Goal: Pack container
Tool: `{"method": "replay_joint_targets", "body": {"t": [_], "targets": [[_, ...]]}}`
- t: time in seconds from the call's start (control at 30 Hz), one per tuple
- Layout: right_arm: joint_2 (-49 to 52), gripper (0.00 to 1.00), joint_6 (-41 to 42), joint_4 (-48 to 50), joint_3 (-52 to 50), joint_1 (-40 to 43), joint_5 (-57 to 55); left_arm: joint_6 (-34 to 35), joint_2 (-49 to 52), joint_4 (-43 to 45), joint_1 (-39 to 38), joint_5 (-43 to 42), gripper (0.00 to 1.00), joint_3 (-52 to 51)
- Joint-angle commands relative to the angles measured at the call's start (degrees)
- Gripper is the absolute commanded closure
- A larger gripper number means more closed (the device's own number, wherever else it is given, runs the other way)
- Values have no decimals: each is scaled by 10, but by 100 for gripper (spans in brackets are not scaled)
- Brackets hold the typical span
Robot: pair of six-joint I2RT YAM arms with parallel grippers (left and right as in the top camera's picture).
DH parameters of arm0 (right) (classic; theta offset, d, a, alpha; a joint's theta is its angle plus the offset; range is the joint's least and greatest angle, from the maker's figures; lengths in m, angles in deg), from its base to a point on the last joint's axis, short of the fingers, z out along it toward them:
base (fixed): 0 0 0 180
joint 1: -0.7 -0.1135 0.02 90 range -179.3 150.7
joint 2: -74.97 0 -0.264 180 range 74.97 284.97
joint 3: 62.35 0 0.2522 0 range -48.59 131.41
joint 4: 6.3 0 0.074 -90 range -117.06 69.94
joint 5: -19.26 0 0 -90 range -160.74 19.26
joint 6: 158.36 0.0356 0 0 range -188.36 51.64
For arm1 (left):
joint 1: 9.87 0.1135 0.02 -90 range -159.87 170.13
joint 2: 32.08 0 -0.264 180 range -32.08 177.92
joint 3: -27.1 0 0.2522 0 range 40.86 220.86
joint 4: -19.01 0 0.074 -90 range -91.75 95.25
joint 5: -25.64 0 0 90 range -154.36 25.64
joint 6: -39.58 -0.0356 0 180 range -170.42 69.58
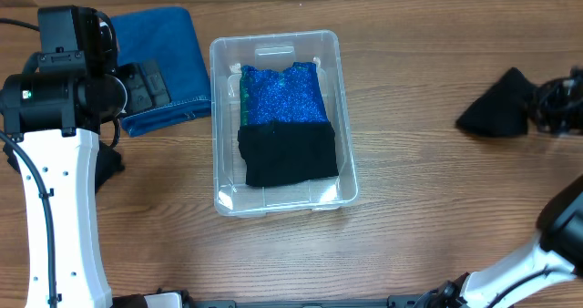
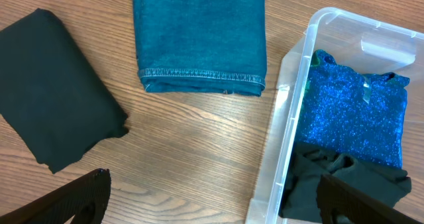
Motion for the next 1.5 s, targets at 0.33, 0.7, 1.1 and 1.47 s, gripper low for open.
{"method": "replay_joint_targets", "body": {"t": [0.33, 0.7, 1.1, 1.47], "targets": [[-269, 96, -377, -152, 36, -615, -206, 6, -8, 0, 0, -5, 0, 12], [-159, 96, -398, -202, 28, -757, -240, 5, -8, -4, 0, -4, 0, 12], [-123, 96, -430, -239, 2, -756, -249, 5, -7, -2, 0, 0, 0, 12], [-171, 0, -115, -2, 23, -724, -760, 5, -8, -13, 0, 1, 0, 12]]}}
